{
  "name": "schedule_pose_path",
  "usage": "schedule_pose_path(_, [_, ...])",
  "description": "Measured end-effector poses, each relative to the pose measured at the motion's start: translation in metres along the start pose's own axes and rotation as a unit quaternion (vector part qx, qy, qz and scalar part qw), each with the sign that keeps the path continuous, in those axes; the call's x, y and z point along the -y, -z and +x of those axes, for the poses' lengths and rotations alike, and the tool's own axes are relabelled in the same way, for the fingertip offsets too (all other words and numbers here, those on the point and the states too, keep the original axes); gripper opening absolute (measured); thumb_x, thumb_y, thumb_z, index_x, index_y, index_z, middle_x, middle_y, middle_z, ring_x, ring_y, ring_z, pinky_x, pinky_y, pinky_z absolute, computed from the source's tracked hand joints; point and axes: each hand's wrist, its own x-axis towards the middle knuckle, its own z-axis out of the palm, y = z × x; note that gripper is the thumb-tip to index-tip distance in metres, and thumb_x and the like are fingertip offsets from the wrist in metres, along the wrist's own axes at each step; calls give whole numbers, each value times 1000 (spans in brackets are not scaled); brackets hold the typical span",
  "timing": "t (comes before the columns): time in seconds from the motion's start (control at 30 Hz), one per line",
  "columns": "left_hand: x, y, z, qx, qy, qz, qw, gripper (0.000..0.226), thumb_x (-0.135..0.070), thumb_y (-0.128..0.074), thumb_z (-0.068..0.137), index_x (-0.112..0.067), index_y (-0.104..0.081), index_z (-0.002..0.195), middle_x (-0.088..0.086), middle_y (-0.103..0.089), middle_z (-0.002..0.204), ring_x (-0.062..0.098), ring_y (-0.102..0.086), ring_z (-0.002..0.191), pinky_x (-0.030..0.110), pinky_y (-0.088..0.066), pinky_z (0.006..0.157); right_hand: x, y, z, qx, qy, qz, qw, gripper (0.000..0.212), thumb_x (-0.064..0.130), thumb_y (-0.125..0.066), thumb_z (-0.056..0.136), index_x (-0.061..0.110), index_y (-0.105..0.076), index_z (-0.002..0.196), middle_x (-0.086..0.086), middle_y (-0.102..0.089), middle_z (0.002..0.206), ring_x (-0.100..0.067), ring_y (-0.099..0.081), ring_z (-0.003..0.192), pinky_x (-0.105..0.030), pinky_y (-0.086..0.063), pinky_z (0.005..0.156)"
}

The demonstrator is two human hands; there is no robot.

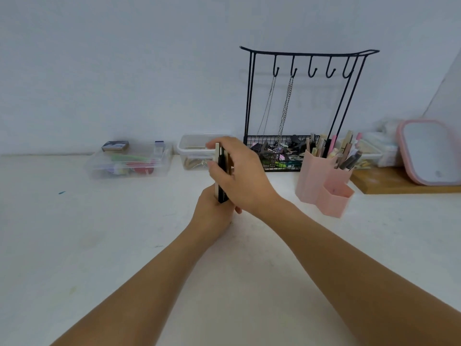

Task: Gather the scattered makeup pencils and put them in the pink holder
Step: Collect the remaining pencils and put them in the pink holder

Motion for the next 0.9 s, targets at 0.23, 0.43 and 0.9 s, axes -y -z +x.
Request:
schedule_pose_path(0.23, [-1, -1, -5, 0, 4, -46, 999, 27, 8, -45, 85, -5, -49, 62, 10, -45, 47, 22, -41, 47, 26, -33, 43, 1, -5, -16, 14, -11, 68, 998, 49, 11, -51, 100, 24, -39, 146, -3, -63, 101, -19, -69, 84, -38, -57, 83])
schedule_pose_path(0.43, [-5, -1, -11, 0, -21, -97, 995, 18, -26, -60, 83, -17, -64, 68, 9, -59, 63, 21, -54, 65, 31, -45, 56, 18, 4, -29, 46, -33, 24, 998, 51, 28, -58, 98, 30, -40, 146, 2, -61, 128, -12, -61, 109, -30, -51, 94])
schedule_pose_path(0.9, [-4, 0, -14, 48, 7, -62, 997, 42, -38, -68, 95, -12, -59, 63, 14, -63, 62, 24, -65, 67, 37, -50, 71, -74, 114, -89, -62, -280, -365, 886, 23, 19, -53, 92, 22, -52, 69, -1, -59, 71, -24, -53, 65, -26, -30, 50])
